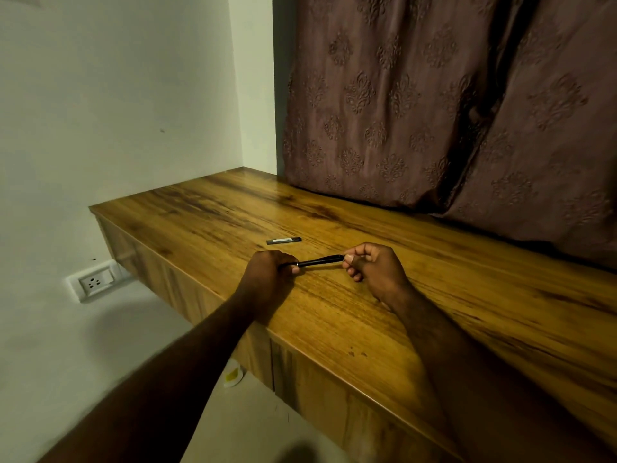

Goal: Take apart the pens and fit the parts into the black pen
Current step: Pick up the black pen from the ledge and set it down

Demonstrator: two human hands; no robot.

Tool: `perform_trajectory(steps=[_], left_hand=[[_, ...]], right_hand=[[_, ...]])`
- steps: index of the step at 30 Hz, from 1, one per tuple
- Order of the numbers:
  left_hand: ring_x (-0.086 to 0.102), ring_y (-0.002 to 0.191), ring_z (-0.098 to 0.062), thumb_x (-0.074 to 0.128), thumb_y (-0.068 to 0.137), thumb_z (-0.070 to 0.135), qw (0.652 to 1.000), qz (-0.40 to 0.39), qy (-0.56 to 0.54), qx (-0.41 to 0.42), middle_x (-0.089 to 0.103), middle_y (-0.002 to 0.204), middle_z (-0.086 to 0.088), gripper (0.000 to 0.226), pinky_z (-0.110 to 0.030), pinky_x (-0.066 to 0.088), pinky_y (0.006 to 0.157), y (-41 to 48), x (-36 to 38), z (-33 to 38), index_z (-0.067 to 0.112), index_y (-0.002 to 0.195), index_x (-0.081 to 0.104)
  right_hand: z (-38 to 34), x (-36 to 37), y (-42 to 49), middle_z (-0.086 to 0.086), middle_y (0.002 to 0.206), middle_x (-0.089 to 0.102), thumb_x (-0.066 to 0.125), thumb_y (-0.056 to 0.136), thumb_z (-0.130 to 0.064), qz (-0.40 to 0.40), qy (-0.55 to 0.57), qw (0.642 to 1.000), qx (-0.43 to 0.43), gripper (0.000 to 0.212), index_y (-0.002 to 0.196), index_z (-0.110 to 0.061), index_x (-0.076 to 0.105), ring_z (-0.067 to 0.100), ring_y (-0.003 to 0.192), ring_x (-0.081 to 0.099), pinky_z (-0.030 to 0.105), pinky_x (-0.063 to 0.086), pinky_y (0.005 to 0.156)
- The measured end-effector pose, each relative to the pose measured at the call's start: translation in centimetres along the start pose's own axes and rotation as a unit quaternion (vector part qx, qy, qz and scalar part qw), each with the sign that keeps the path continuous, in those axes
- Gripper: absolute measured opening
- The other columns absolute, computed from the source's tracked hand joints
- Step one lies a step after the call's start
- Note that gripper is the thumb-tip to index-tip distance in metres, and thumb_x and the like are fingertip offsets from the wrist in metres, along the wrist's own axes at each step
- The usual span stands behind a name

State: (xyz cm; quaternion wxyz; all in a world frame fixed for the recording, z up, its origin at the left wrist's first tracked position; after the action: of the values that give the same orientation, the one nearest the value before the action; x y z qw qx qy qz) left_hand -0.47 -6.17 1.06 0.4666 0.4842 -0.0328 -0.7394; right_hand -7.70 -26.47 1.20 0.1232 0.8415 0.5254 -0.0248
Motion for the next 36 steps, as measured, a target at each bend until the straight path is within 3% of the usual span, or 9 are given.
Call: perform_trajectory(steps=[6, 10, 15, 18, 24, 27, 31, 34, 36], left_hand=[[0.055, 0.051, -0.002, 0.058, 0.092, 0.027, 0.999, 0.013, 0.038, 0.007, 0.058, 0.056, 0.011, 0.023, -0.019, 0.037, 0.049, 0.0, -0.2, 0.3, 0.025, 0.071, 0.068], [0.058, 0.052, -0.007, 0.064, 0.082, 0.023, 0.993, 0.090, 0.011, -0.079, 0.057, 0.051, 0.006, 0.022, -0.033, 0.048, 0.051, 0.0, -1.0, -1.2, 0.020, 0.060, 0.065], [0.062, 0.060, -0.007, 0.066, 0.071, 0.019, 0.992, 0.070, 0.000, -0.104, 0.063, 0.058, 0.007, 0.009, -0.035, 0.053, 0.059, -0.1, -0.5, -2.2, 0.023, 0.063, 0.068], [0.063, 0.061, -0.005, 0.066, 0.074, 0.015, 0.990, 0.069, -0.019, -0.123, 0.065, 0.061, 0.006, 0.012, -0.026, 0.048, 0.055, -0.1, -0.4, -2.3, 0.023, 0.067, 0.070], [0.064, 0.068, -0.020, 0.064, 0.083, 0.009, 0.996, 0.037, 0.007, -0.083, 0.069, 0.072, -0.005, 0.011, -0.030, 0.050, 0.065, -0.1, -1.0, -0.5, 0.009, 0.077, 0.073], [0.052, 0.055, -0.005, 0.059, 0.084, 0.009, 0.997, -0.003, 0.053, -0.057, 0.056, 0.061, 0.011, 0.024, -0.021, 0.039, 0.056, 0.2, -0.8, -0.3, 0.024, 0.065, 0.062], [0.043, 0.049, -0.003, 0.058, 0.077, 0.008, 0.996, -0.003, 0.068, -0.049, 0.044, 0.053, 0.010, 0.039, -0.021, 0.031, 0.052, 0.3, -0.9, -0.1, 0.035, 0.053, 0.043], [0.047, 0.048, -0.002, 0.059, 0.075, 0.005, 0.996, -0.009, 0.057, -0.061, 0.049, 0.052, 0.012, 0.038, -0.016, 0.032, 0.050, 0.3, -0.8, 0.2, 0.034, 0.052, 0.051], [0.055, 0.053, -0.008, 0.061, 0.074, 0.003, 0.997, -0.010, 0.042, -0.066, 0.058, 0.057, 0.011, 0.027, -0.019, 0.039, 0.052, 0.3, -0.9, 0.3, 0.028, 0.063, 0.066]], right_hand=[[0.3, -0.2, 0.3, 0.008, 0.071, 0.067, 0.058, 0.093, 0.000, 0.018, 0.030, 0.999, 0.022, 0.010, 0.087, -0.004, 0.065, 0.013, 0.055, 0.054, 0.020, 0.044, 0.046], [0.9, -1.6, 0.8, 0.011, 0.070, 0.065, 0.058, 0.093, 0.000, 0.082, 0.088, 0.991, 0.057, 0.012, 0.083, -0.003, 0.065, 0.013, 0.053, 0.055, 0.021, 0.049, 0.047], [0.6, -0.7, 0.9, 0.006, 0.083, 0.070, 0.059, 0.091, -0.001, 0.074, -0.137, 0.987, -0.041, 0.019, 0.083, -0.016, 0.069, 0.018, 0.076, 0.064, 0.031, 0.055, 0.072], [0.1, -1.3, 1.0, 0.003, 0.093, 0.072, 0.057, 0.093, -0.002, 0.081, -0.233, 0.966, -0.082, 0.020, 0.098, -0.010, 0.074, 0.015, 0.088, 0.066, 0.027, 0.052, 0.080], [0.3, -2.0, 2.0, 0.008, 0.104, 0.073, 0.058, 0.092, -0.004, 0.078, -0.307, 0.943, -0.102, 0.021, 0.106, -0.008, 0.074, 0.019, 0.096, 0.067, 0.028, 0.052, 0.087], [0.1, -1.7, 2.5, 0.008, 0.105, 0.073, 0.057, 0.091, -0.005, 0.086, -0.320, 0.936, -0.117, 0.023, 0.106, -0.010, 0.074, 0.021, 0.096, 0.067, 0.033, 0.054, 0.087], [0.3, -1.7, 2.7, 0.004, 0.092, 0.071, 0.057, 0.086, -0.004, 0.097, -0.309, 0.940, -0.108, 0.024, 0.104, -0.013, 0.070, 0.024, 0.089, 0.066, 0.039, 0.055, 0.082], [0.4, -1.1, 2.4, -0.008, 0.077, 0.060, 0.061, 0.082, -0.005, 0.067, -0.316, 0.939, -0.120, 0.025, 0.104, -0.018, 0.065, 0.023, 0.078, 0.063, 0.041, 0.056, 0.075], [0.5, -0.9, 2.5, -0.013, 0.074, 0.056, 0.061, 0.083, -0.008, 0.050, -0.325, 0.936, -0.121, 0.026, 0.105, -0.020, 0.063, 0.022, 0.077, 0.062, 0.042, 0.055, 0.074]])
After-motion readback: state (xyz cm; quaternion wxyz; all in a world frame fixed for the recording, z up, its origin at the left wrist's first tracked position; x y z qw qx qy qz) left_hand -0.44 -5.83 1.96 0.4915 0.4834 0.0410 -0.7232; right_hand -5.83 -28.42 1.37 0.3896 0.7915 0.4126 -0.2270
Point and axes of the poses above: each hand's wrist, its own y-axis towards the middle knuckle, its own x-axis out of the palm, z = x × y, the point moved 4 cm from there along y, towards the middle knuckle
